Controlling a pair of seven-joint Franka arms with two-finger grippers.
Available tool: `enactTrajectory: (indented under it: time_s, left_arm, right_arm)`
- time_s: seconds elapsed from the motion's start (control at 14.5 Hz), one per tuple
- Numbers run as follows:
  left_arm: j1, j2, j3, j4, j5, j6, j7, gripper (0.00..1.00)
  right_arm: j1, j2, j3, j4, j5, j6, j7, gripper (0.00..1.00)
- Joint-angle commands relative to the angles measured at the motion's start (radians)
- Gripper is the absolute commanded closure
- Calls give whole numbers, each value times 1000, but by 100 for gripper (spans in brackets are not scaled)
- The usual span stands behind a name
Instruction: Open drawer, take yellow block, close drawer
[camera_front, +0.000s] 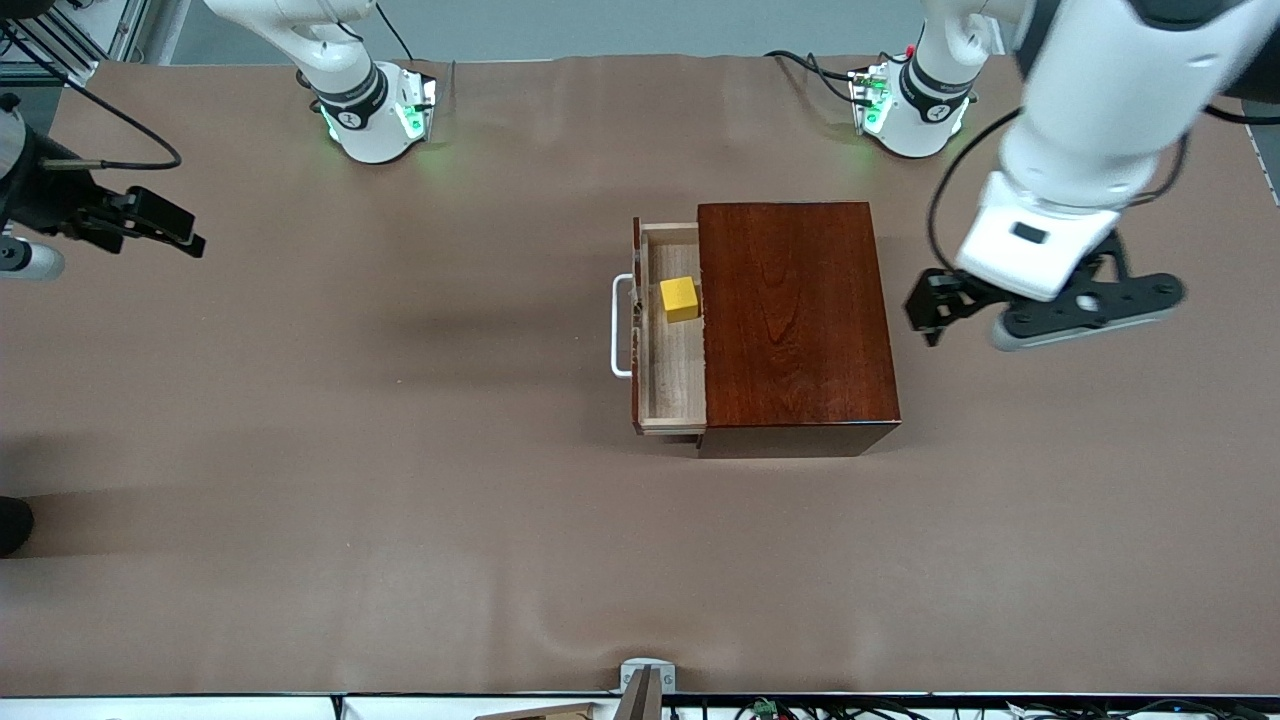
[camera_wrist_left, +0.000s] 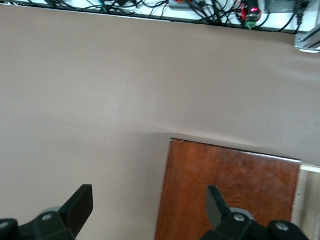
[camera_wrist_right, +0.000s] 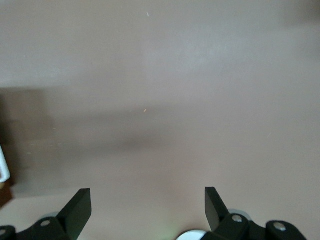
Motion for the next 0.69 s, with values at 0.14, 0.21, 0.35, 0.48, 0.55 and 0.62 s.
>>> enactTrajectory:
  time_s: [0.14, 0.21, 0.35, 0.48, 0.55, 0.62]
  left_arm:
    - [107, -127, -10, -138, -41, -5, 151, 0]
    - [124, -145, -11, -162, -42, -5, 180, 0]
    - [191, -191, -11, -228, -76, -5, 223, 0]
    - [245, -210, -9, -251, -91, -5, 309, 0]
    - [262, -217, -9, -251, -92, -5, 344, 0]
    - [277, -217, -10, -250, -92, -10, 358, 0]
  right_arm:
    - [72, 13, -1, 12, 29, -42, 218, 0]
    - [90, 13, -2, 13, 29, -41, 251, 0]
    - [110, 14, -1, 13, 30, -38, 338, 0]
    - [127, 20, -1, 13, 33, -39, 421, 0]
    - [142, 24, -1, 13, 33, -41, 456, 0]
    - [162, 30, -1, 13, 33, -41, 497, 0]
